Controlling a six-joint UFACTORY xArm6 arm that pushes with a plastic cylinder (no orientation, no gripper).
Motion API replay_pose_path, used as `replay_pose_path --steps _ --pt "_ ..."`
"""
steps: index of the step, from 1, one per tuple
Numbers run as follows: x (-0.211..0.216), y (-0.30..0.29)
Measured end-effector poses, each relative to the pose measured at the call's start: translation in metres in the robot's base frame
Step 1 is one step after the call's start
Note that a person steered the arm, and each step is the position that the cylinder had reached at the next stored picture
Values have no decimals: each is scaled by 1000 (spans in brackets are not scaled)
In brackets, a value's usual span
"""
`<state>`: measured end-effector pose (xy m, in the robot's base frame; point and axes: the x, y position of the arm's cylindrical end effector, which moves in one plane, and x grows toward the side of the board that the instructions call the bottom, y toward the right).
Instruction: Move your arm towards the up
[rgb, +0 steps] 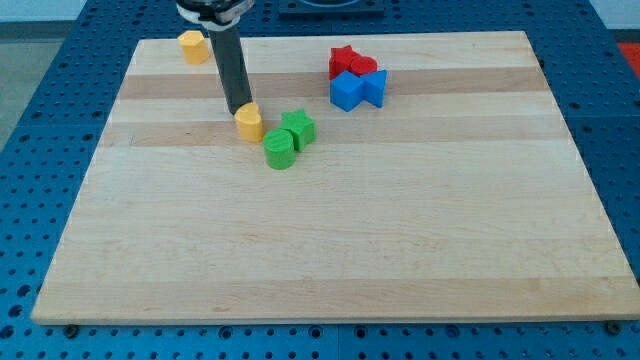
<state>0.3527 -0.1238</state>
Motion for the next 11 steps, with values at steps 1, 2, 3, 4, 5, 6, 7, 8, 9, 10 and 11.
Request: replay_pose_path --steps 1,2,3,4,5,6,7,8,9,10,11 --pt "13 0" --pt "4 0" --pt "-33 0" --pt "-75 0" --pt "-118 0" --pt "-155 0" --pt "-161 -1" --pt "-161 -7" --pt "-161 -17" --pt "-161 -28" --pt "-161 -31"
